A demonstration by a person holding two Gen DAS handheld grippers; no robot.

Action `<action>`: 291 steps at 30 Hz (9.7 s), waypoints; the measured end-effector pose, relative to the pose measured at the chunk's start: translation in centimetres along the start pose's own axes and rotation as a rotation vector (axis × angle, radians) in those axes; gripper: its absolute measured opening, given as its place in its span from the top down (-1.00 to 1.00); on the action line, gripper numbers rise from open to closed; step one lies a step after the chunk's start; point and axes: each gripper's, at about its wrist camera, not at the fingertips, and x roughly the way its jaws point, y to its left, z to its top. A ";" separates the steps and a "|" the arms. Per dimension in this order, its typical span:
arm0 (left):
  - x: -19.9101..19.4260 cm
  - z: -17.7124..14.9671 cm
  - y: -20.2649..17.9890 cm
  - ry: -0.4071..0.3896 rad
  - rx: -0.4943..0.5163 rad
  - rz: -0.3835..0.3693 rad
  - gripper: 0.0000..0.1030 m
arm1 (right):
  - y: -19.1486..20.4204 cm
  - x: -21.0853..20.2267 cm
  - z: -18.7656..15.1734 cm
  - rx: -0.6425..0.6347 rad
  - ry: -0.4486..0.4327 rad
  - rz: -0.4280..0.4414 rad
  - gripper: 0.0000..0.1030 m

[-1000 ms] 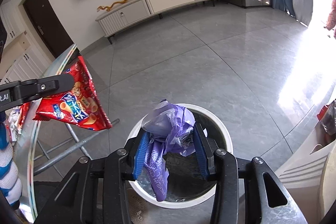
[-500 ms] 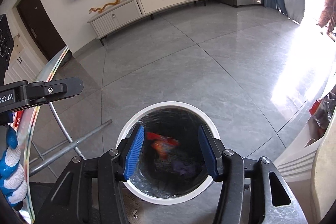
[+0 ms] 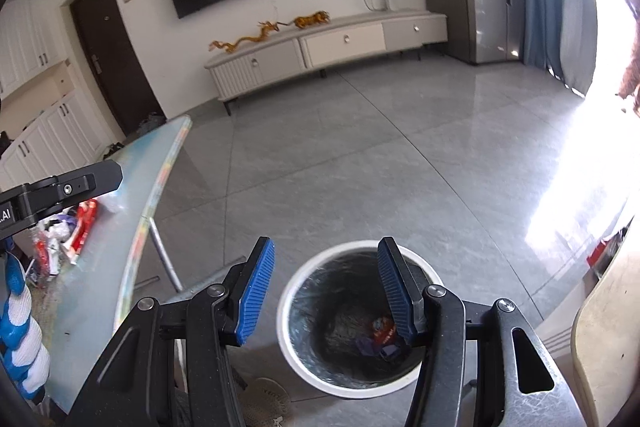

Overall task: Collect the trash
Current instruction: 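Move both open tools back over the table, then grasp the clear plastic bag with the left tool while the right tool grasps the red-and-white paper bag, then carry both bags over the trash bin and open both tools to drop them, then move both open tools back over the table, then grasp the white tissue with the left tool while the right tool grasps the clear plastic bag, then carry both items over the trash bin and open both tools to drop them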

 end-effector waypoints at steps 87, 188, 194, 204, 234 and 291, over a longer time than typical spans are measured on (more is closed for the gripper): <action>-18.3 -14.5 23.2 -0.122 -0.406 0.175 0.68 | 25.6 3.4 -0.6 -0.199 0.150 0.505 0.59; -13.5 -5.9 19.9 -0.064 -0.246 0.178 0.06 | 13.2 -4.7 4.9 -0.193 -0.125 0.170 -0.08; -12.6 -5.2 25.4 0.003 -0.329 0.152 0.06 | 16.5 -0.2 5.0 -0.242 -0.051 0.243 -0.08; -5.8 -4.3 29.8 0.192 -0.349 0.235 0.06 | 22.4 9.5 4.8 -0.306 0.088 0.354 -0.09; -6.0 -5.8 31.0 0.147 -0.329 0.251 0.97 | 29.6 18.3 4.0 -0.408 0.257 0.436 0.50; 16.3 -1.3 -8.5 0.382 0.087 -0.187 0.92 | -8.2 9.6 -4.1 0.080 0.299 0.040 0.17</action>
